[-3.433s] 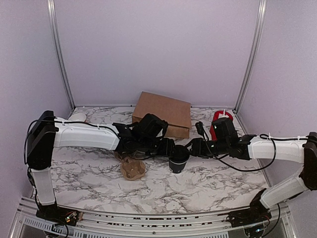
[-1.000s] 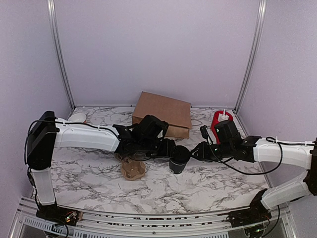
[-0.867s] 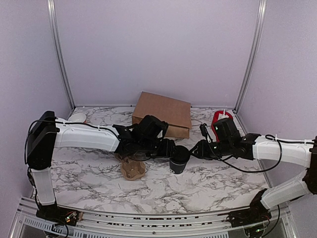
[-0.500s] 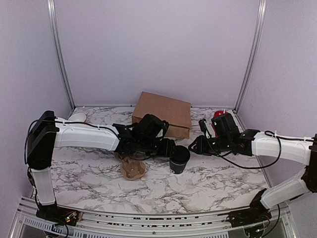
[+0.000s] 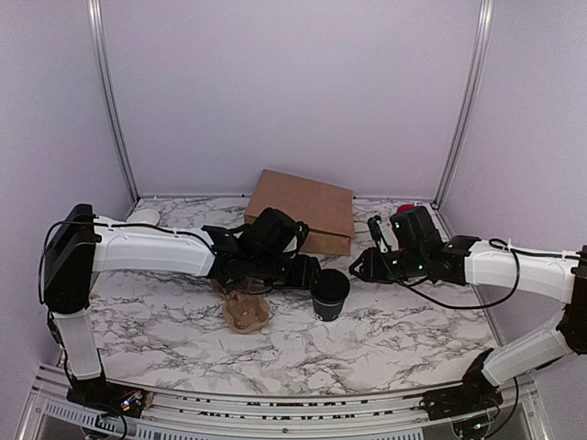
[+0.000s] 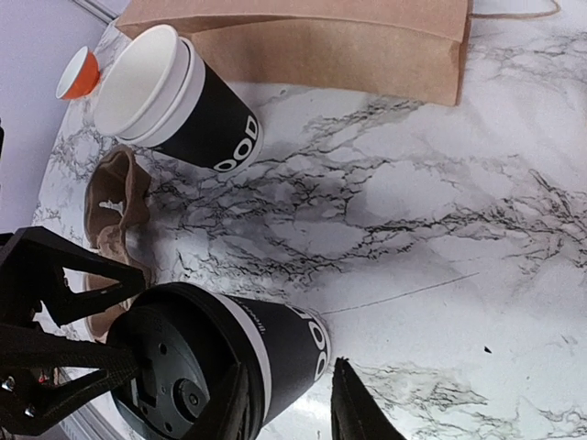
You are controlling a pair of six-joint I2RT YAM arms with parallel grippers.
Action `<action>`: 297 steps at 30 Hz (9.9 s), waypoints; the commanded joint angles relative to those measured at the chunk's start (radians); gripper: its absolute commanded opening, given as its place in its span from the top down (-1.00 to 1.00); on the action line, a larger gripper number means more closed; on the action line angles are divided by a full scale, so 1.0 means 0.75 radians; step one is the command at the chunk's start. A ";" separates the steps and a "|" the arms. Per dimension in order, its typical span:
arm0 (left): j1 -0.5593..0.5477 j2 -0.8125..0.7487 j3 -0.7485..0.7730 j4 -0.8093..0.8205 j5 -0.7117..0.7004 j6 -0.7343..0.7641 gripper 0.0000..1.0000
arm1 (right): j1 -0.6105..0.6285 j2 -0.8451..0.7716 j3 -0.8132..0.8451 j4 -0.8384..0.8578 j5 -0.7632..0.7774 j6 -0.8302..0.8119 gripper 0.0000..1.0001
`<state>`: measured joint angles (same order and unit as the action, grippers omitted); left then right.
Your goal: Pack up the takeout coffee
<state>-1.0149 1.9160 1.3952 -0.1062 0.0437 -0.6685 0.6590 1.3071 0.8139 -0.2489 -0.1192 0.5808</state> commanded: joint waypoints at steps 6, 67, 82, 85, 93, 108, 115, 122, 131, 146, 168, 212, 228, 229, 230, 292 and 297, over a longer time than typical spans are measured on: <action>-0.010 -0.181 -0.144 -0.025 -0.042 -0.011 -0.29 | 0.027 -0.012 0.121 -0.053 0.036 -0.121 0.27; -0.009 -0.128 -0.075 -0.012 -0.031 -0.029 -0.12 | 0.332 0.231 0.247 -0.185 0.226 -0.160 0.60; -0.010 0.009 -0.064 -0.038 -0.015 -0.027 -0.11 | 0.332 0.229 0.250 -0.194 0.226 -0.159 0.61; -0.009 0.016 -0.081 -0.039 -0.018 -0.025 -0.11 | 0.332 0.233 0.248 -0.190 0.225 -0.159 0.61; -0.011 0.052 -0.109 -0.065 -0.062 -0.009 -0.11 | 0.332 0.235 0.227 -0.180 0.224 -0.152 0.61; -0.009 0.061 -0.097 -0.075 -0.077 0.001 -0.11 | 0.332 0.196 0.226 -0.176 0.212 -0.129 0.61; -0.006 0.051 0.069 -0.144 -0.076 0.043 -0.12 | 0.332 0.165 0.336 -0.214 0.296 -0.110 0.56; -0.003 0.037 0.142 -0.162 -0.059 0.055 -0.12 | 0.321 0.164 0.396 -0.246 0.352 -0.097 0.51; -0.006 -0.085 0.050 -0.160 -0.064 0.055 -0.13 | 0.252 0.102 0.379 -0.265 0.325 -0.156 0.44; -0.112 -0.109 -0.009 -0.140 0.021 0.077 -0.16 | 0.011 0.031 0.171 -0.190 0.117 -0.210 0.44; -0.071 0.016 0.040 -0.152 0.020 0.087 -0.15 | 0.041 0.017 0.089 -0.221 0.128 -0.161 0.50; 0.029 0.032 0.077 -0.167 0.052 0.092 -0.14 | 0.060 0.165 0.246 -0.165 0.180 -0.231 0.17; -0.006 0.088 -0.012 -0.157 0.034 0.078 -0.14 | 0.072 0.149 0.188 -0.192 0.178 -0.210 0.21; -0.009 0.090 -0.028 -0.156 0.031 0.073 -0.14 | 0.072 0.151 0.184 -0.192 0.177 -0.208 0.21; -0.008 0.090 -0.042 -0.150 0.028 0.068 -0.14 | 0.072 0.152 0.180 -0.192 0.177 -0.207 0.21; -0.010 0.179 0.007 -0.138 -0.077 0.028 -0.15 | 0.120 0.175 0.117 -0.186 0.185 -0.165 0.24; -0.009 0.176 -0.035 -0.130 -0.088 0.020 -0.15 | 0.126 0.174 0.101 -0.186 0.183 -0.156 0.24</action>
<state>-1.0355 1.9839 1.4319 -0.1318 0.0399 -0.6472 0.7261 1.4155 0.9268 -0.3073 0.0540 0.4534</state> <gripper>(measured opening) 0.574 0.382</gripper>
